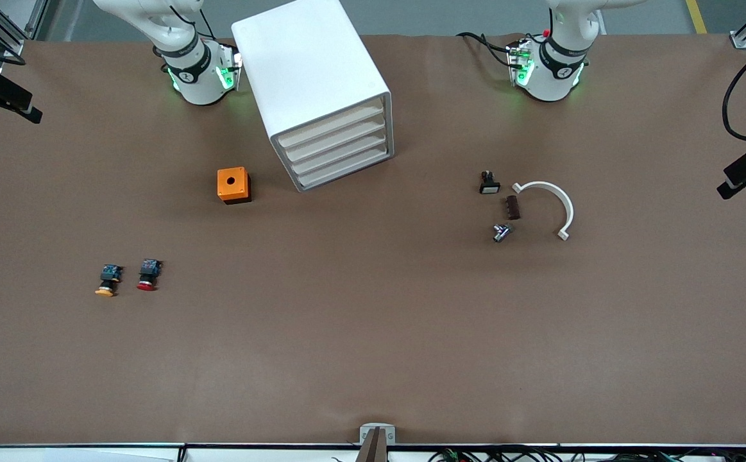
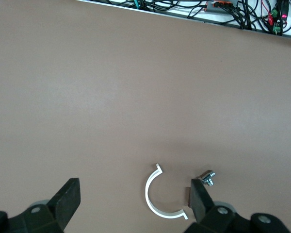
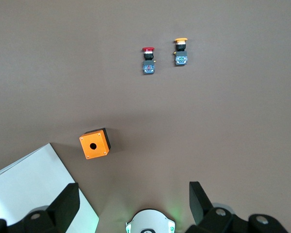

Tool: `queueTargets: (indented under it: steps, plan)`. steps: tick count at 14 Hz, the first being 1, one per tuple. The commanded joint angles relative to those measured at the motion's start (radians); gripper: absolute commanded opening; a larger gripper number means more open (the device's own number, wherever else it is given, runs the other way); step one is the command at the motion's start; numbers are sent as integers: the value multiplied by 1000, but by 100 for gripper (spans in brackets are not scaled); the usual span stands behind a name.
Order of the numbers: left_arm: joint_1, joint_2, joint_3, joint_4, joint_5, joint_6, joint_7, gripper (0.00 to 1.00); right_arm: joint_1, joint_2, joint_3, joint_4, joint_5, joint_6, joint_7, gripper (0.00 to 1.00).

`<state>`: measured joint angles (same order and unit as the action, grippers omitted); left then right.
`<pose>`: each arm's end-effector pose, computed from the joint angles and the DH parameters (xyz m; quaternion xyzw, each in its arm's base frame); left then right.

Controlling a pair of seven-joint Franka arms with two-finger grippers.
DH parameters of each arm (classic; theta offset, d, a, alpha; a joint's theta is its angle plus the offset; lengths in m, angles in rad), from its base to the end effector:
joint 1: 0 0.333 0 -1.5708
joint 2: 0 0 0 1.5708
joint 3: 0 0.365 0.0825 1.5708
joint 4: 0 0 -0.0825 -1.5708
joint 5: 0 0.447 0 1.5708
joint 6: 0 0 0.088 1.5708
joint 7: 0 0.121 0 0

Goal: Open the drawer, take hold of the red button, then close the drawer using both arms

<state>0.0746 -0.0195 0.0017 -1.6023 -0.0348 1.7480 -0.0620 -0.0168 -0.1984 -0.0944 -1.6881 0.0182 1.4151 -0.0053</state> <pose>0.6285 0.0444 0.6718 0.9939 0.0705 0.0826 0.0167 0.5232 -0.0618 0.6979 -0.9978 0.0505 0.0366 0.0205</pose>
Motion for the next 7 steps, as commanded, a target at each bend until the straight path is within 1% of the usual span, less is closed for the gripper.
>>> queueTargets:
  steps: [1, 3, 7]
  plan:
    - [8, 24, 0, 39, 12, -18, 22, 100, 15, -29, 1, -25, -4, 10, -5, 100]
    - [-1, 52, -2, 80, 19, -16, 21, 100, 18, -30, 4, -25, -6, 8, -7, 100]
    - [1, 50, -6, 81, 18, -22, 30, 100, 15, -29, 2, -27, -4, 12, -5, 100]
